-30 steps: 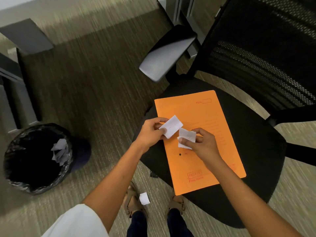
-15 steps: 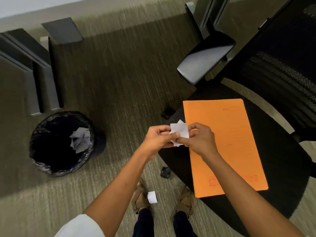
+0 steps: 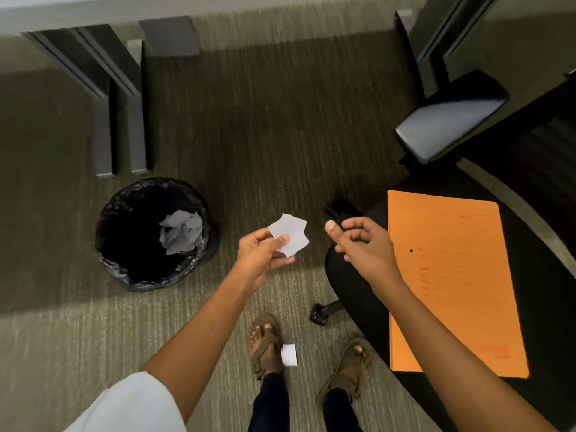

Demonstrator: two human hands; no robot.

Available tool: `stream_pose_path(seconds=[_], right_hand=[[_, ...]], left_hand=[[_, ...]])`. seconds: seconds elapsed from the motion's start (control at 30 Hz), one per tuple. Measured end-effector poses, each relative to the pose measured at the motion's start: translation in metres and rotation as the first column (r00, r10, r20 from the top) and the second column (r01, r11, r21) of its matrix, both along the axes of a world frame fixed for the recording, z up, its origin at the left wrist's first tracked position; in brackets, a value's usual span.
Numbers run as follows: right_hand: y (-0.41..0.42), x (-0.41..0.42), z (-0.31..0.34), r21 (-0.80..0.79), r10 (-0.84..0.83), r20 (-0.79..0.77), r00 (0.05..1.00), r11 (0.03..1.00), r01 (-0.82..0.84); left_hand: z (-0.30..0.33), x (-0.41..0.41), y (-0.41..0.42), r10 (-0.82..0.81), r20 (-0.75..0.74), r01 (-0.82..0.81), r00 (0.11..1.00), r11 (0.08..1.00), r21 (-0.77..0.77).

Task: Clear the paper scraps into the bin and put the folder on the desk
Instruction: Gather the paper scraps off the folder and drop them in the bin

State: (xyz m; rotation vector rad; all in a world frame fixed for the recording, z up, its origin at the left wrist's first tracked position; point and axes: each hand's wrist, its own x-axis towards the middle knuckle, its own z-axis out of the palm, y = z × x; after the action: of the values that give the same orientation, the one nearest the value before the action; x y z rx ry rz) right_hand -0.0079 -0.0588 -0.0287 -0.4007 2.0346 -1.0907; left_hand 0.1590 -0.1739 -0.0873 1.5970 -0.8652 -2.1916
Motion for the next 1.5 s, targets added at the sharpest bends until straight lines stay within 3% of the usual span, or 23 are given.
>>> stream_pose_path(seconds=[0.13, 0.27, 0.43, 0.57, 0.77, 0.93, 1.1, 1.23, 1.37, 1.5], right_hand=[[-0.020, 0.020, 0.003, -0.037, 0.052, 0.070, 0.996, 0.998, -0.050], [-0.038, 0.043, -0.005, -0.041, 0.115, 0.105, 0.988, 0.993, -0.111], [-0.060, 0.070, -0.021, -0.051, 0.171, 0.151, 0.974, 0.985, -0.166], [-0.070, 0.084, -0.038, -0.032, 0.180, 0.150, 0.972, 0.984, -0.177], [-0.073, 0.100, -0.059, 0.037, 0.207, 0.132, 0.969, 0.976, -0.214], [-0.065, 0.094, -0.071, 0.116, 0.205, 0.130, 0.970, 0.969, -0.220], [-0.036, 0.083, -0.085, 0.232, 0.146, 0.153, 0.977, 0.956, -0.179], [0.000, 0.092, -0.104, 0.313, 0.169, 0.217, 0.961, 0.921, -0.233], [0.042, 0.103, -0.123, 0.367, 0.190, 0.290, 0.938, 0.883, -0.292], [0.085, 0.108, -0.125, 0.378, 0.194, 0.334, 0.922, 0.869, -0.319]], left_hand=[[-0.017, 0.063, -0.033, 0.252, 0.069, -0.254, 0.965, 0.967, 0.013], [-0.027, 0.127, -0.052, 0.456, 0.191, -0.464, 0.869, 0.886, -0.008], [-0.039, 0.180, -0.087, 0.579, 0.286, -0.590, 0.763, 0.805, -0.056], [-0.052, 0.198, -0.118, 0.646, 0.218, -0.662, 0.731, 0.750, -0.004], [-0.067, 0.220, -0.116, 0.465, 0.205, -0.499, 0.861, 0.850, 0.167], [-0.072, 0.218, -0.082, 0.379, 0.373, -0.439, 0.847, 0.894, 0.087], [-0.080, 0.187, -0.015, 0.002, 0.499, -0.069, 0.866, 0.991, 0.115], [-0.083, 0.157, 0.035, -0.263, 0.435, 0.170, 0.861, 0.955, 0.242], [-0.084, 0.137, 0.078, -0.365, 0.369, 0.228, 0.855, 0.903, 0.365], [-0.076, 0.134, 0.110, -0.414, 0.396, 0.263, 0.819, 0.886, 0.381]])
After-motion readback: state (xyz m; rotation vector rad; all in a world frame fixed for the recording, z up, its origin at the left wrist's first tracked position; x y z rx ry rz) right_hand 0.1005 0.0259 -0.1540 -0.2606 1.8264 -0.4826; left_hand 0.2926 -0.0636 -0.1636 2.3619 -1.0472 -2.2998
